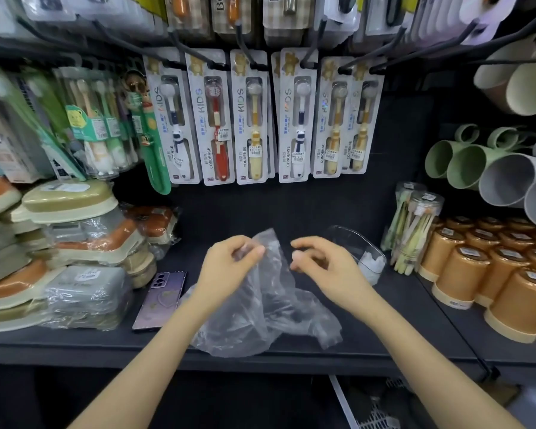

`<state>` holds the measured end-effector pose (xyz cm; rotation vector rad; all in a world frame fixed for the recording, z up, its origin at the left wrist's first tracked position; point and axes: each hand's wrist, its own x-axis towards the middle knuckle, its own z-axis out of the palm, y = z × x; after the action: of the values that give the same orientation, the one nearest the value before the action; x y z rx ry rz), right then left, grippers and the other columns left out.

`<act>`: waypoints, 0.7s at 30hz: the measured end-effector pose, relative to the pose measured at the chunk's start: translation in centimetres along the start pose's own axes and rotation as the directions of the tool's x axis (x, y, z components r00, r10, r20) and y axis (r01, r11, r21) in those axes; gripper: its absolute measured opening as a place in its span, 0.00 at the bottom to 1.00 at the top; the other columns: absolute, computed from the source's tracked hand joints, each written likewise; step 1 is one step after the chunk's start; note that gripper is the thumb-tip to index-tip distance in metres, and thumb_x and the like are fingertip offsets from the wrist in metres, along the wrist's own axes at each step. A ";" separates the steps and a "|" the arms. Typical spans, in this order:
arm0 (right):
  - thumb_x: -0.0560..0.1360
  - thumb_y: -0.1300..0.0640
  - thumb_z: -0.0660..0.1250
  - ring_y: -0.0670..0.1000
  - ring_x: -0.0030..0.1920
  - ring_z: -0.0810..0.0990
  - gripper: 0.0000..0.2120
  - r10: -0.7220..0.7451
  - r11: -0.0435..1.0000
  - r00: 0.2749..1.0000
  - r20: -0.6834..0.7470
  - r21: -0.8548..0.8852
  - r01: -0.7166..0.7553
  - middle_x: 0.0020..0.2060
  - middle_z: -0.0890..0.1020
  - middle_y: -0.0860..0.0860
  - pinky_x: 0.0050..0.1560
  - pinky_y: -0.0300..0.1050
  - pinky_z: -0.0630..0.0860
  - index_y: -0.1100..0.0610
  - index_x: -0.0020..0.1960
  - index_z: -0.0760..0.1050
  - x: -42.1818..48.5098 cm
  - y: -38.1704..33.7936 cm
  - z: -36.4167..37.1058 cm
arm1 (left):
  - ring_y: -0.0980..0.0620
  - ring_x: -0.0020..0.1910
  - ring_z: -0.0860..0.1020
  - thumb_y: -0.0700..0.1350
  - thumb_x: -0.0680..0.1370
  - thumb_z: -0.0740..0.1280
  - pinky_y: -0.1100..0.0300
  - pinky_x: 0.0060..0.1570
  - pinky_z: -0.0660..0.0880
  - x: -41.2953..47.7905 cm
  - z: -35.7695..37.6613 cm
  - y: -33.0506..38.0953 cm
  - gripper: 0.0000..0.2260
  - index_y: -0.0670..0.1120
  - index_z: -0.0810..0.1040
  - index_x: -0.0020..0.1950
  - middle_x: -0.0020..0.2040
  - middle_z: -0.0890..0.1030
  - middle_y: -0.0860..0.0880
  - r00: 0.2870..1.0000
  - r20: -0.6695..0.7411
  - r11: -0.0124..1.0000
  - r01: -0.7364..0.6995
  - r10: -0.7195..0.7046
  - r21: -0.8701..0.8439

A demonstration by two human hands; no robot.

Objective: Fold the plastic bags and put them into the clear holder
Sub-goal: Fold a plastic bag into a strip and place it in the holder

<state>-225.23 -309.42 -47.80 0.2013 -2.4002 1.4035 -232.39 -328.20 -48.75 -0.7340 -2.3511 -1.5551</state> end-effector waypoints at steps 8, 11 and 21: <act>0.69 0.42 0.73 0.37 0.51 0.69 0.14 0.207 0.916 0.963 0.170 -0.379 -0.130 0.47 0.78 0.38 0.48 0.32 0.65 0.40 0.53 0.74 -3.5 4.9 0.4 | 0.54 0.36 0.71 0.43 0.75 0.70 0.62 0.39 0.68 -0.1 -1.7 0.0 0.08 0.44 0.79 0.37 0.33 0.72 0.50 0.975 -0.100 0.873 0.128 -0.197 -0.471; 0.70 0.51 0.74 0.43 0.38 0.78 0.05 0.201 0.975 0.965 0.167 -0.135 -0.179 0.33 0.82 0.46 0.42 0.39 0.72 0.48 0.38 0.79 -3.5 5.5 0.1 | 0.54 0.37 0.74 0.45 0.72 0.72 0.60 0.43 0.71 0.0 -3.1 -0.9 0.05 0.50 0.83 0.35 0.34 0.77 0.52 0.954 -0.133 0.830 0.160 -0.270 -0.535; 0.75 0.51 0.69 0.44 0.26 0.71 0.12 0.366 0.914 0.911 0.192 0.109 -0.391 0.25 0.74 0.50 0.35 0.35 0.72 0.60 0.40 0.80 -3.1 6.5 -2.8 | 0.53 0.40 0.79 0.48 0.78 0.69 0.55 0.46 0.76 1.0 -4.3 -6.5 0.09 0.50 0.84 0.39 0.37 0.83 0.52 0.861 -0.241 0.820 0.287 -0.447 -0.496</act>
<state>-223.64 -303.90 -52.99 -0.1286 -2.5731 1.8011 -237.00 -333.88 -51.70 -0.0310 -1.9654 -2.2225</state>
